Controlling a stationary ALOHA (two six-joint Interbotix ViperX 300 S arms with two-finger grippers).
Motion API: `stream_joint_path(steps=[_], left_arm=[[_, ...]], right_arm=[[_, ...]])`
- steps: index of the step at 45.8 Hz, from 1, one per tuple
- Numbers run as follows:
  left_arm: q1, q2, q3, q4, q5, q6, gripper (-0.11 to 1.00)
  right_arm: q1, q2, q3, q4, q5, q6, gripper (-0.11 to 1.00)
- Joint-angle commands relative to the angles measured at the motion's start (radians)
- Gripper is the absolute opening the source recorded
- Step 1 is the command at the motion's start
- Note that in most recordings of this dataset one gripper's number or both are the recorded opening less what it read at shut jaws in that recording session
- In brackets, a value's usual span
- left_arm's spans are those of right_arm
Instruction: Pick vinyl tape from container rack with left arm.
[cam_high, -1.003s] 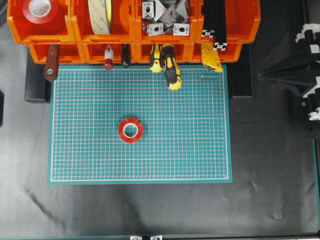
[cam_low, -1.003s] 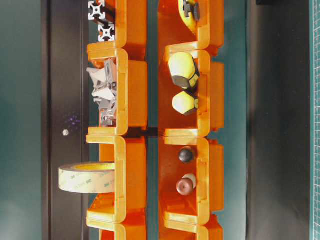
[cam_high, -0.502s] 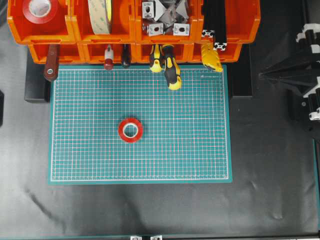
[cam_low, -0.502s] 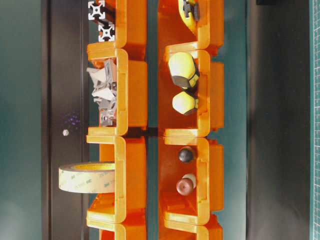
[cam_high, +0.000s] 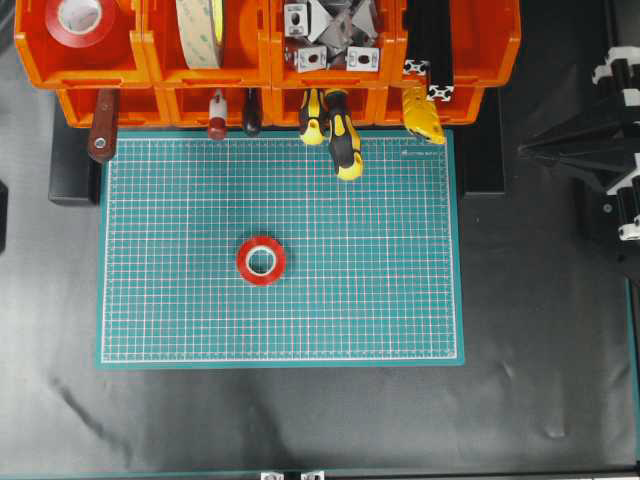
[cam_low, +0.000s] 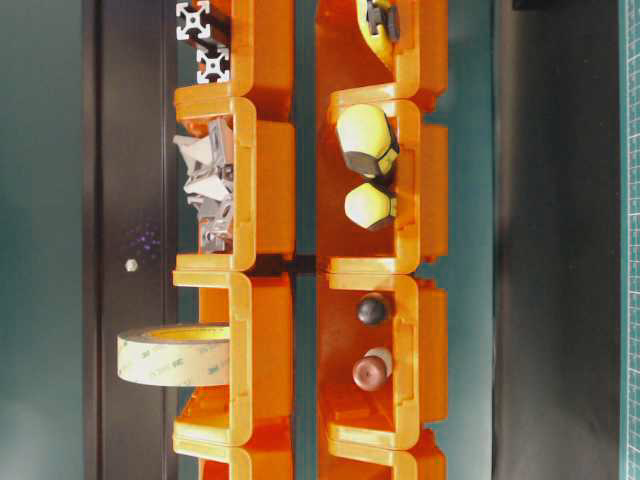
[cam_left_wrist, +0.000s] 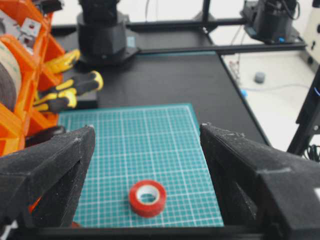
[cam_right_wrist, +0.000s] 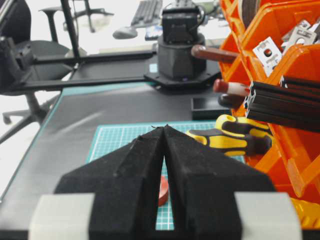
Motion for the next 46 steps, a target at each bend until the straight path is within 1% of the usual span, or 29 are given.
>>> stream_joint_path(steps=[1, 46], left_arm=[[0.002, 0.014, -0.008, -0.002, -0.008, 0.0, 0.81], [0.002, 0.014, 0.018, -0.002, -0.008, -0.002, 0.81]], right_arm=[[0.002, 0.006, -0.014, 0.002, -0.012, -0.002, 0.0], [0.002, 0.008, -0.009, 0.002, -0.005, 0.0, 0.0]])
